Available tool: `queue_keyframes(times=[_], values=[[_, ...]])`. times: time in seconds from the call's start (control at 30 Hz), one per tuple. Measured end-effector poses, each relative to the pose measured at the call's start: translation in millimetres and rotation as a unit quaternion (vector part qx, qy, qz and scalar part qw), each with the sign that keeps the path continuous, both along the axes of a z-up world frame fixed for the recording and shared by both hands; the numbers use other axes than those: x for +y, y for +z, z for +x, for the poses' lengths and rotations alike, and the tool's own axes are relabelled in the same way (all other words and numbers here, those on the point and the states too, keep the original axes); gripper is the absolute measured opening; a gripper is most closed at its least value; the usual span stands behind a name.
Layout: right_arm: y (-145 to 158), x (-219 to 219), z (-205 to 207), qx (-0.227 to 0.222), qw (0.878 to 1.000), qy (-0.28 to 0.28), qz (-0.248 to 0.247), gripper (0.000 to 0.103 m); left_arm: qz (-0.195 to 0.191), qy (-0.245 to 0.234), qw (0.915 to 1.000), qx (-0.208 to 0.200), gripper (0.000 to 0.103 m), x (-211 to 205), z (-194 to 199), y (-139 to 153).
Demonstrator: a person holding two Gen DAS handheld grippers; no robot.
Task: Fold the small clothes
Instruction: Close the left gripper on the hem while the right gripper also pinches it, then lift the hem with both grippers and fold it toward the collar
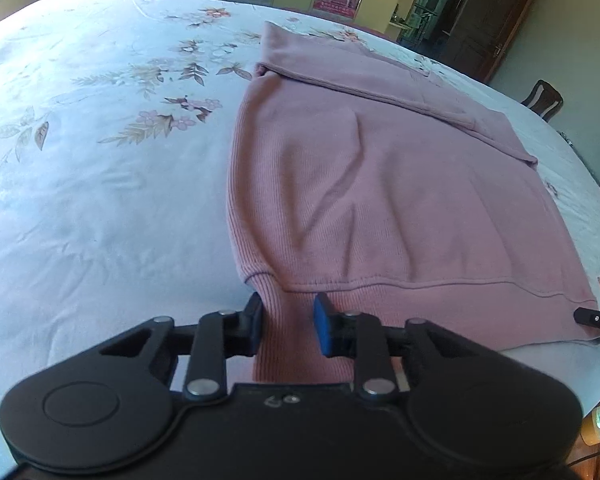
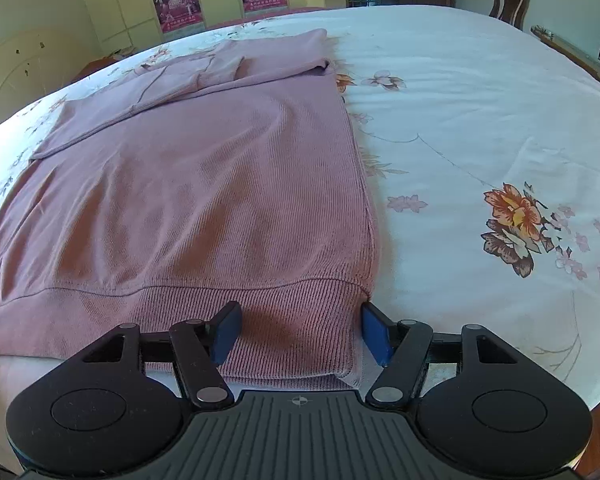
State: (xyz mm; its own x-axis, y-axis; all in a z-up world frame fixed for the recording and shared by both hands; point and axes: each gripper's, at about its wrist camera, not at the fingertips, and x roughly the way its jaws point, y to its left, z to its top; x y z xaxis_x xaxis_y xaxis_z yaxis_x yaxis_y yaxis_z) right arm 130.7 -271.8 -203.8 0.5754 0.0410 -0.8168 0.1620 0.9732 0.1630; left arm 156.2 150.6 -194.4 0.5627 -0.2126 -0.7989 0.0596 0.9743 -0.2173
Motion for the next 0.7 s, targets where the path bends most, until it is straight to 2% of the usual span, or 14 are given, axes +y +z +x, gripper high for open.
queue_keyframes(times=[0.07, 0.13, 0.2, 0.27, 0.43, 0.7], values=[[0, -3, 1, 0.003, 1.000, -0.002, 0.007, 0.049, -0.013, 0.003, 0.9999, 0.008, 0.022, 2, 4, 0], [1, -7, 3, 0.007, 1.000, -0.005, 0.014, 0.042, -0.026, 0.004, 0.9995, 0.015, 0.015, 6, 8, 0], [2, -11, 5, 0.009, 0.999, -0.004, 0.030, 0.019, -0.037, 0.003, 0.9991, 0.020, 0.009, 9, 14, 1], [5, -14, 7, 0.012, 0.998, -0.003, 0.055, 0.011, -0.049, 0.004, 0.9986, 0.018, 0.008, 11, 17, 4], [19, -17, 16, -0.010, 0.997, 0.005, 0.080, 0.010, -0.062, -0.005, 0.9980, -0.011, 0.008, 9, 29, 22], [60, -21, 56, -0.082, 0.991, 0.018, 0.101, 0.010, -0.077, -0.012, 0.9940, -0.077, 0.007, -5, 74, 59]])
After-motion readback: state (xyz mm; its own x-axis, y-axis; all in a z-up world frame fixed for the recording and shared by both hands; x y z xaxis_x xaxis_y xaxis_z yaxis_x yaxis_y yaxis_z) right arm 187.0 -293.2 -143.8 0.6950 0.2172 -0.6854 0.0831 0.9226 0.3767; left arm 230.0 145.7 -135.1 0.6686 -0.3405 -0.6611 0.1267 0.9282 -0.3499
